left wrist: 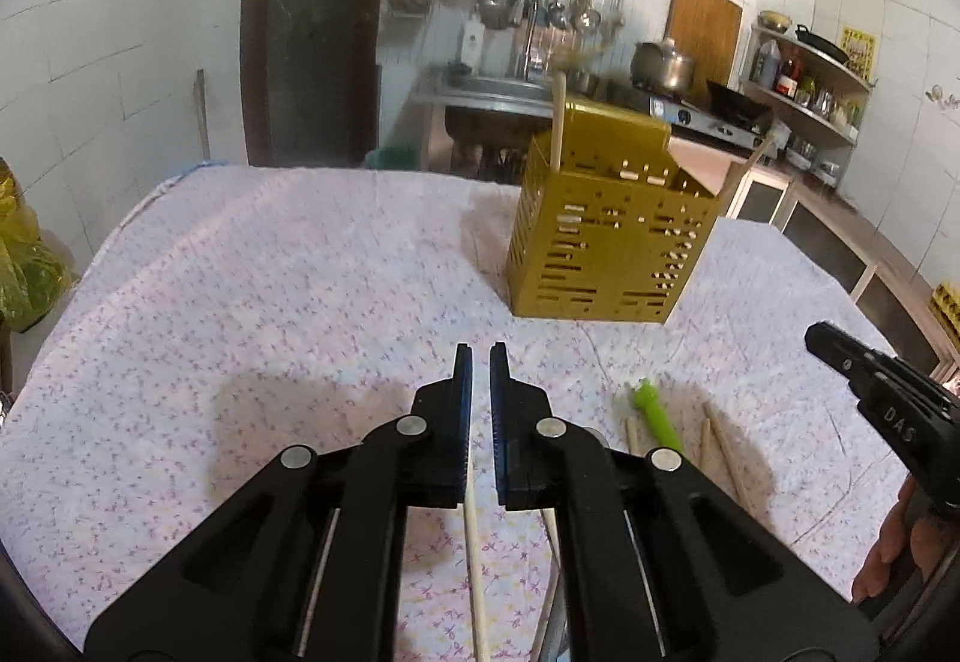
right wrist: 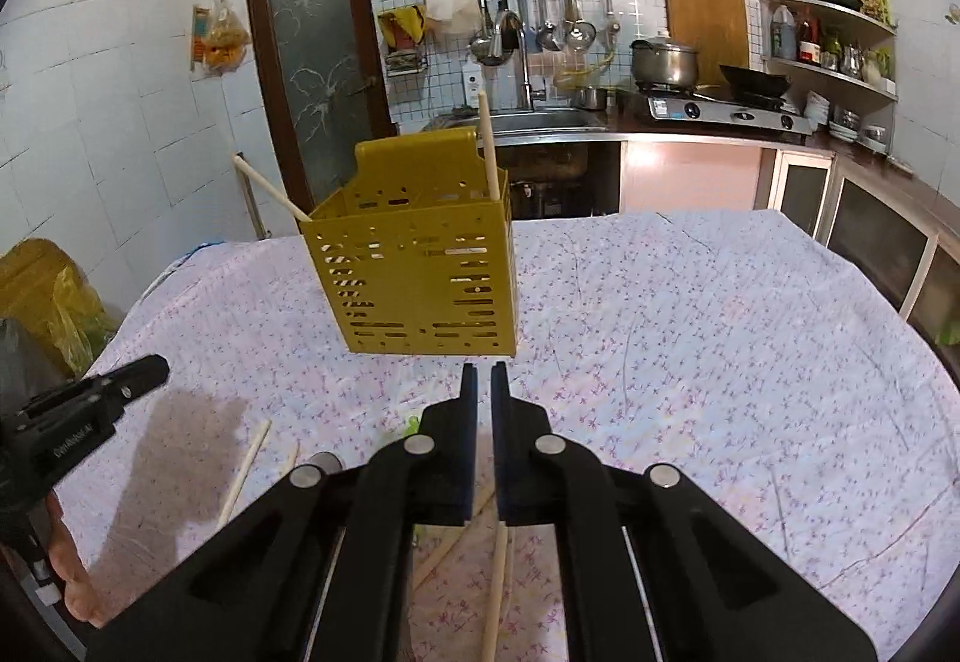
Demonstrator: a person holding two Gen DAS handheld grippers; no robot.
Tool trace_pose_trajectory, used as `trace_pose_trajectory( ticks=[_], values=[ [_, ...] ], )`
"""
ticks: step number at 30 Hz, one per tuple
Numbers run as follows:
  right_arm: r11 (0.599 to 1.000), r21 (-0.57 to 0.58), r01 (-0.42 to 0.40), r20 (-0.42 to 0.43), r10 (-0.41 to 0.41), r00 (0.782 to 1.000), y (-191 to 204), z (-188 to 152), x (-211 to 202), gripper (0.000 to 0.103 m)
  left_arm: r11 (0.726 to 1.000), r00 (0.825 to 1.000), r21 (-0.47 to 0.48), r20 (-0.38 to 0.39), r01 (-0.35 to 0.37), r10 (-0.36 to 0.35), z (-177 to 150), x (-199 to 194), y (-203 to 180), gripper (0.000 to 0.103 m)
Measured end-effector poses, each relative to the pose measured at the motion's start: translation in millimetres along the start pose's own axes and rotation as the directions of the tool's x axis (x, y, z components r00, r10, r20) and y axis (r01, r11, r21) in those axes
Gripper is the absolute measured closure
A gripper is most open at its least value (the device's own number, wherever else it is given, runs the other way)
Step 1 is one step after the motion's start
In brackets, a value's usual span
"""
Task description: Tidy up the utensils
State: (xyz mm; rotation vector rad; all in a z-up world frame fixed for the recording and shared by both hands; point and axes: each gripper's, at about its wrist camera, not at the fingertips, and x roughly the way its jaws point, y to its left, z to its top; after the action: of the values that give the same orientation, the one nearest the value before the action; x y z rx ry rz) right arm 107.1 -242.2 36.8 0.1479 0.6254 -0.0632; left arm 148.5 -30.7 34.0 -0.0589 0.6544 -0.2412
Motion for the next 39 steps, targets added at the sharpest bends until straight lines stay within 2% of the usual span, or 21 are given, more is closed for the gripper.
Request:
trace_pose_trajectory(
  ticks=[3,6,8,12,13,17,18,19,20,21,23,29,31,33,35,36,39],
  values=[
    [0.999,0.003,0.036,-0.073,-0.036,0.997,-6,-7,17,0.098,1.000,1.000,0.002,-0.024,-0.011,0.011,0,5,3,0.098],
    [0.998,0.017,0.057,-0.131,-0.054,0.990,-12,-18,35,0.097,1.000,0.995,0.005,-0.096,-0.019,0.019,-7,23,7,0.098],
    [0.996,0.012,0.084,-0.184,-0.080,0.980,-16,-27,49,0.097,0.999,0.989,0.017,-0.142,-0.033,0.035,-14,38,8,0.094],
    [0.994,-0.002,0.109,-0.229,-0.106,0.968,-19,-42,57,0.097,0.996,0.977,0.054,-0.196,-0.070,0.079,-29,55,7,0.057],
    [0.994,-0.010,0.111,-0.231,-0.110,0.967,-18,-44,58,0.097,0.995,0.976,0.062,-0.199,-0.075,0.086,-33,58,8,0.052],
    [0.994,-0.011,0.105,-0.241,-0.105,0.965,-17,-52,56,0.097,0.994,0.970,0.072,-0.222,-0.084,0.098,-42,65,10,0.048],
    [0.995,-0.014,0.101,-0.238,-0.102,0.966,-16,-53,54,0.088,0.994,0.969,0.072,-0.229,-0.083,0.098,-43,67,11,0.047],
    [0.995,-0.016,0.099,-0.229,-0.100,0.968,-15,-54,52,0.063,0.994,0.968,0.070,-0.233,-0.082,0.096,-45,68,12,0.047],
    [0.995,-0.017,0.101,-0.213,-0.102,0.972,-15,-54,47,0.050,0.994,0.967,0.069,-0.235,-0.084,0.098,-46,69,12,0.046],
    [0.994,-0.024,0.107,-0.186,-0.109,0.977,-14,-54,42,0.043,0.994,0.966,0.067,-0.239,-0.086,0.099,-47,70,13,0.046],
    [0.991,-0.047,0.123,-0.183,-0.129,0.975,-10,-54,43,0.043,0.994,0.964,0.064,-0.247,-0.083,0.097,-48,73,14,0.046],
    [0.992,-0.026,0.124,-0.254,-0.127,0.959,-13,-61,62,0.048,0.994,0.957,0.075,-0.273,-0.082,0.100,-53,81,9,0.046],
    [0.992,-0.033,0.124,-0.257,-0.128,0.958,-11,-57,67,0.058,0.993,0.958,0.083,-0.267,-0.085,0.105,-54,84,7,0.046],
    [0.992,-0.036,0.123,-0.264,-0.128,0.956,-10,-53,73,0.064,0.993,0.956,0.081,-0.276,-0.081,0.101,-51,89,5,0.046],
    [0.992,-0.025,0.121,-0.273,-0.124,0.954,-11,-49,78,0.065,0.995,0.953,0.069,-0.288,-0.076,0.093,-48,92,5,0.051],
    [0.993,-0.020,0.118,-0.277,-0.119,0.954,-11,-47,80,0.069,0.996,0.952,0.061,-0.295,-0.071,0.086,-46,93,6,0.057],
    [0.994,-0.027,0.109,-0.288,-0.112,0.951,-8,-41,86,0.089,0.997,0.948,0.049,-0.309,-0.063,0.075,-42,95,7,0.080]
  ],
)
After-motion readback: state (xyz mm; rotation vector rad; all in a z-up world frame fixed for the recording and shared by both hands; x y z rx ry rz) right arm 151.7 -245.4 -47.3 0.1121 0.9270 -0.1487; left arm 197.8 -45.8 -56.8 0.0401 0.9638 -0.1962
